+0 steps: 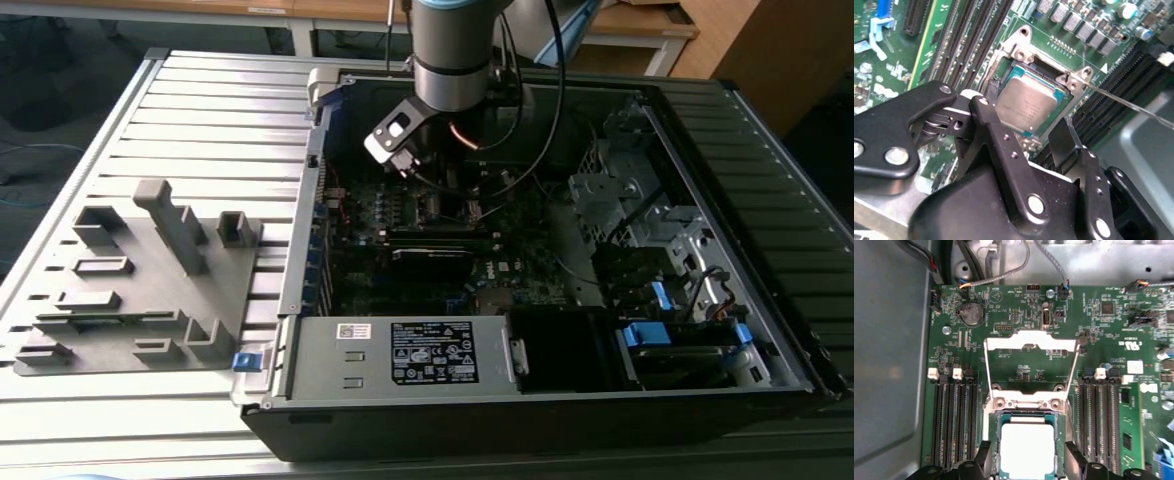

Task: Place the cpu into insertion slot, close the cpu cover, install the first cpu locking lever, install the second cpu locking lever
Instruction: 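Place the cpu into insertion slot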

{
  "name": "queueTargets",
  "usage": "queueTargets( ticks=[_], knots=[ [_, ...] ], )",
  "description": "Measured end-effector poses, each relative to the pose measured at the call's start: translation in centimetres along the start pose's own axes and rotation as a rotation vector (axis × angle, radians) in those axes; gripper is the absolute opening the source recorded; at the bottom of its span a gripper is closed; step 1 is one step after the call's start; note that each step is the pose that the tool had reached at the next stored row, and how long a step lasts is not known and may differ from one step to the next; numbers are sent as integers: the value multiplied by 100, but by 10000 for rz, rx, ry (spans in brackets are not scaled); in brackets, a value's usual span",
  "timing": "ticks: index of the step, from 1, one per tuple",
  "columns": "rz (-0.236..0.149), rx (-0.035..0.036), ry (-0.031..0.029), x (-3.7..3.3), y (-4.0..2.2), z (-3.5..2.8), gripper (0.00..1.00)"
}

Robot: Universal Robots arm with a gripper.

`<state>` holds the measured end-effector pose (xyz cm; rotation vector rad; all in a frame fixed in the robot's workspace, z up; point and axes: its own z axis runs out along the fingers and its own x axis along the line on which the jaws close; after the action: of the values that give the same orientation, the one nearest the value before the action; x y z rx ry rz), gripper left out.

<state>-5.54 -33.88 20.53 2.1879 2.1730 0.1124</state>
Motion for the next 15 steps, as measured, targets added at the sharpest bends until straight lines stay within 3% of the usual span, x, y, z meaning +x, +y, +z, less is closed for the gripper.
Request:
queueTargets(
  ticks=[7,15],
  knots=[
    [-1,1,-1,2,15,-164,67],
    [0,0,0,2,17,-189,67]
  ],
)
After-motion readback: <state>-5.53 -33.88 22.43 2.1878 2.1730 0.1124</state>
